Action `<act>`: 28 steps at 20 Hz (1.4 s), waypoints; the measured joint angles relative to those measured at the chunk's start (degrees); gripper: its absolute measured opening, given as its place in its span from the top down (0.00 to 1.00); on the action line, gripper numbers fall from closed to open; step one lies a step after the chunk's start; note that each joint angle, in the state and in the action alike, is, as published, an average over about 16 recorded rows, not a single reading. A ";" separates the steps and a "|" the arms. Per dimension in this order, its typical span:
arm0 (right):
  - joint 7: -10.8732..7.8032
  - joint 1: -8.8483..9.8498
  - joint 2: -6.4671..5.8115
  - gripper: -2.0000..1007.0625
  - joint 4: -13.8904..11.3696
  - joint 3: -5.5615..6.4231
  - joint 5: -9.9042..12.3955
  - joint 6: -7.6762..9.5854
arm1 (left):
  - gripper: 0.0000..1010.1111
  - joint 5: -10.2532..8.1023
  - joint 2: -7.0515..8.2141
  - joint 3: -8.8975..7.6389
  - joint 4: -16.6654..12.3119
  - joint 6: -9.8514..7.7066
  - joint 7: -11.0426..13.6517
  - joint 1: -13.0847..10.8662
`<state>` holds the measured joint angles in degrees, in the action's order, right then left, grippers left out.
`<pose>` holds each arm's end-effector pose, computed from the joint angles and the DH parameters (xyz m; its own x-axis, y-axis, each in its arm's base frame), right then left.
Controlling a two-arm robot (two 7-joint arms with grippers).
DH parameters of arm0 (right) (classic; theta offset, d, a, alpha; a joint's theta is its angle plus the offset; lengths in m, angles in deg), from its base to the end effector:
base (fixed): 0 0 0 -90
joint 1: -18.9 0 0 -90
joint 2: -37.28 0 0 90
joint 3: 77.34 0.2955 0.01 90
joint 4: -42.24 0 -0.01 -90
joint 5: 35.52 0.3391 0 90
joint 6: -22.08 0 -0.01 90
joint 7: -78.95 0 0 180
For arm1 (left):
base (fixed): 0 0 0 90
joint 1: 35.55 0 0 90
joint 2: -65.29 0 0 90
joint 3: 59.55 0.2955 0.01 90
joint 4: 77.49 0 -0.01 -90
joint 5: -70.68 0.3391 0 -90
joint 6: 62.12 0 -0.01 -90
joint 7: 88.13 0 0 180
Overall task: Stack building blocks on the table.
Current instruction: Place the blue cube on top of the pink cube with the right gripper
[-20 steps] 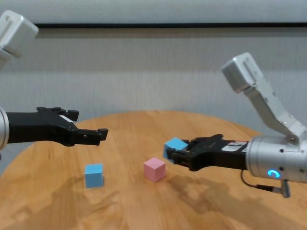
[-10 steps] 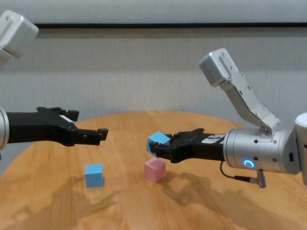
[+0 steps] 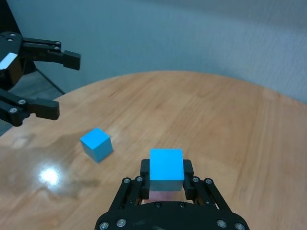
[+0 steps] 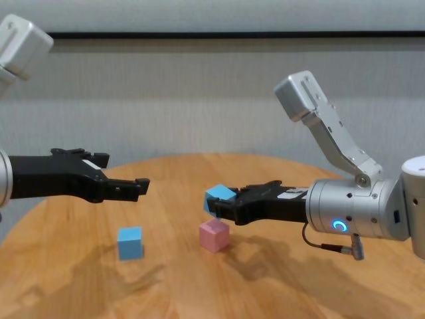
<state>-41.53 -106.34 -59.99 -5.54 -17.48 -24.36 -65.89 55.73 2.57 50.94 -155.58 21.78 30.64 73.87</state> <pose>0.5021 0.0623 -0.3187 0.7521 -0.6575 0.0450 0.6356 0.7057 -0.3132 0.4389 0.0645 -0.2613 0.6505 0.7349 0.1917 -0.7572 0.6075 0.2400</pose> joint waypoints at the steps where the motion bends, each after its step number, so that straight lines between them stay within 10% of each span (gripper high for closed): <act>1: 0.02 -0.06 0.05 0.63 0.15 -0.05 -0.09 -0.05 | 0.01 0.00 0.00 0.00 0.00 0.00 0.00 0.00; 28: 1.29 -0.68 2.09 0.63 3.08 0.34 -2.11 -0.93 | 0.01 0.00 0.00 0.00 0.00 0.00 0.00 0.00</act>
<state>-40.24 -107.02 -57.89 -2.46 -17.14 -26.47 -66.82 55.73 2.57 50.94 -155.58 21.78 30.64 73.87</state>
